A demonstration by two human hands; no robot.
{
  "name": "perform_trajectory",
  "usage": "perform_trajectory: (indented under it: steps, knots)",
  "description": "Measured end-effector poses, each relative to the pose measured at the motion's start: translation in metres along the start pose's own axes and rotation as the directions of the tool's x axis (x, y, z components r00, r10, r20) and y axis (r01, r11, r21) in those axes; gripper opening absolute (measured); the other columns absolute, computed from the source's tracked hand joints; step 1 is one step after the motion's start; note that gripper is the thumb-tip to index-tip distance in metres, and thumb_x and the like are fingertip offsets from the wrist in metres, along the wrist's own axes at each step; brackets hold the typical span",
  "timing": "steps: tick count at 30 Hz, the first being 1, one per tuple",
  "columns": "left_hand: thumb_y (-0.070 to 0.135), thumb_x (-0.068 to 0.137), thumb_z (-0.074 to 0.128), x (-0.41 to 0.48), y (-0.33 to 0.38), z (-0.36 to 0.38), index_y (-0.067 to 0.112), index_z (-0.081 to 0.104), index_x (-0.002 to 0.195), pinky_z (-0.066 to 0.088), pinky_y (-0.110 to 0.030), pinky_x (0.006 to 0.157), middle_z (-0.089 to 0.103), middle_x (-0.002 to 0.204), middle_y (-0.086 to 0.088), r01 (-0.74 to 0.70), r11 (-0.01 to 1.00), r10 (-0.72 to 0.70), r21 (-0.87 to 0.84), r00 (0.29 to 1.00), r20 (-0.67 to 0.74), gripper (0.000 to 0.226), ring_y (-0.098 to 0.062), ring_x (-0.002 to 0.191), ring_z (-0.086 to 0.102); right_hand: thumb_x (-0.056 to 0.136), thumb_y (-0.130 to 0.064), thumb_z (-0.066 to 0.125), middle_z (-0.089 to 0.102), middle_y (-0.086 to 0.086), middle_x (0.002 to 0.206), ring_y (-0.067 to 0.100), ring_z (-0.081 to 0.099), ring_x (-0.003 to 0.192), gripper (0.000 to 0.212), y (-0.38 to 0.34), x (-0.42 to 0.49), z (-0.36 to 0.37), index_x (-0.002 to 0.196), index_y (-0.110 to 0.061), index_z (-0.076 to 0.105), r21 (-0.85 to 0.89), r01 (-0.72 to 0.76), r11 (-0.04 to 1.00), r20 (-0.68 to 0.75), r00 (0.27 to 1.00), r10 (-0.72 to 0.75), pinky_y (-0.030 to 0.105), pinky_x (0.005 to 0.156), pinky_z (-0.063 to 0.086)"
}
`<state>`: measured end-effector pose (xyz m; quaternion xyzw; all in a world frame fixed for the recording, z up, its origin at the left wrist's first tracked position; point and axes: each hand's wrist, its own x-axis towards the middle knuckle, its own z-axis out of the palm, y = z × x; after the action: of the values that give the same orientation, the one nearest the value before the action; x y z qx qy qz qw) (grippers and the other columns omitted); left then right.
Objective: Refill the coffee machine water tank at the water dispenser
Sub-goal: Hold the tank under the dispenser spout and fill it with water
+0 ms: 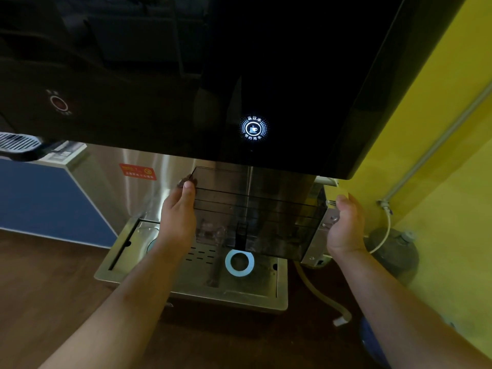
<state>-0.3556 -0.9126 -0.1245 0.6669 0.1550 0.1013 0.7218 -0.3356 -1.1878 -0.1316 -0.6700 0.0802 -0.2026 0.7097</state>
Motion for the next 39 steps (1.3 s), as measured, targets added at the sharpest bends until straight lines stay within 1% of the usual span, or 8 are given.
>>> perform_trajectory:
  steps: [4, 6, 10, 15, 22, 27, 36, 39]
  knots:
    - [0.028, 0.108, 0.036, -0.0043, 0.0046, 0.0009, 0.037, 0.059, 0.090, 0.044, -0.017, 0.077, 0.065, 0.091, 0.016, -0.005, 1.000, 0.005, -0.004, 1.000, -0.017, 0.030, 0.008, 0.083, 0.064, 0.080, -0.028, 0.045, 0.049, -0.012, 0.059, 0.000, 0.047, 0.055, 0.018, -0.0008, -0.0016, 0.0013, 0.072, -0.016, 0.056, 0.011, 0.019, 1.000, 0.000, 1.000, -0.019, 0.025, 0.063, 0.038]
    - [0.027, 0.108, 0.035, -0.0061, 0.0067, 0.0015, 0.036, 0.059, 0.090, 0.043, -0.016, 0.074, 0.065, 0.091, 0.015, -0.010, 1.000, 0.011, 0.009, 1.000, -0.022, 0.031, 0.007, 0.082, 0.064, 0.080, -0.028, 0.044, 0.052, -0.011, 0.059, -0.002, 0.048, 0.054, 0.018, -0.0018, -0.0021, 0.0022, 0.074, -0.016, 0.056, 0.017, 0.026, 1.000, -0.003, 1.000, -0.026, 0.020, 0.060, 0.040]
    - [0.031, 0.107, 0.036, -0.0038, 0.0046, -0.0008, 0.034, 0.059, 0.100, 0.044, -0.026, 0.096, 0.063, 0.103, 0.013, -0.006, 1.000, 0.007, 0.013, 1.000, -0.019, 0.025, -0.009, 0.109, 0.059, 0.079, -0.029, 0.044, 0.053, -0.019, 0.051, -0.002, 0.047, 0.052, 0.014, -0.0007, 0.0004, 0.0029, 0.067, -0.024, 0.049, 0.005, 0.026, 1.000, 0.001, 1.000, -0.026, 0.022, 0.058, 0.039]
    - [0.034, 0.107, 0.037, -0.0019, 0.0045, -0.0014, 0.018, 0.056, 0.135, 0.035, -0.042, 0.117, 0.061, 0.125, 0.001, -0.006, 1.000, 0.006, -0.003, 1.000, -0.020, 0.038, -0.020, 0.132, 0.051, 0.081, -0.026, 0.042, 0.054, -0.019, 0.050, -0.004, 0.047, 0.050, 0.020, -0.0029, 0.0003, 0.0035, 0.064, -0.024, 0.052, 0.009, 0.042, 0.999, 0.018, 0.999, -0.043, 0.015, 0.053, 0.039]
    - [0.034, 0.106, 0.037, -0.0022, 0.0061, 0.0006, 0.019, 0.058, 0.131, 0.038, -0.039, 0.113, 0.062, 0.111, 0.011, -0.011, 1.000, 0.011, 0.004, 1.000, -0.022, 0.036, -0.019, 0.127, 0.053, 0.079, -0.031, 0.045, 0.046, -0.012, 0.056, 0.004, 0.043, 0.056, 0.020, 0.0018, 0.0030, 0.0014, 0.060, -0.024, 0.049, -0.031, 0.017, 0.999, -0.019, 1.000, -0.018, 0.030, 0.065, 0.033]
    - [0.032, 0.107, 0.036, -0.0039, 0.0084, 0.0024, 0.036, 0.059, 0.100, 0.042, -0.033, 0.103, 0.063, 0.105, 0.009, -0.004, 1.000, 0.005, 0.018, 1.000, -0.025, 0.025, -0.017, 0.115, 0.057, 0.079, -0.032, 0.046, 0.046, -0.005, 0.063, 0.014, 0.046, 0.062, 0.021, 0.0034, 0.0038, 0.0002, 0.061, -0.024, 0.052, -0.026, 0.011, 1.000, -0.001, 1.000, -0.011, 0.034, 0.068, 0.035]
    - [0.032, 0.107, 0.037, -0.0032, 0.0075, 0.0028, 0.031, 0.060, 0.109, 0.040, -0.036, 0.110, 0.063, 0.109, 0.012, -0.012, 1.000, 0.012, 0.001, 1.000, -0.022, 0.023, -0.018, 0.122, 0.056, 0.079, -0.030, 0.045, 0.048, -0.012, 0.055, 0.012, 0.045, 0.059, 0.021, 0.0015, 0.0043, -0.0006, 0.059, -0.024, 0.050, -0.019, 0.012, 1.000, -0.008, 1.000, -0.012, 0.034, 0.066, 0.035]
    - [0.030, 0.107, 0.036, -0.0053, 0.0099, 0.0043, 0.033, 0.061, 0.097, 0.046, -0.026, 0.092, 0.064, 0.100, 0.015, -0.017, 1.000, 0.017, 0.003, 1.000, -0.025, 0.027, -0.005, 0.104, 0.061, 0.076, -0.036, 0.047, 0.045, -0.009, 0.057, 0.021, 0.042, 0.063, 0.023, 0.0015, 0.0057, -0.0010, 0.056, -0.027, 0.052, -0.030, 0.010, 0.999, -0.003, 1.000, -0.010, 0.037, 0.067, 0.033]
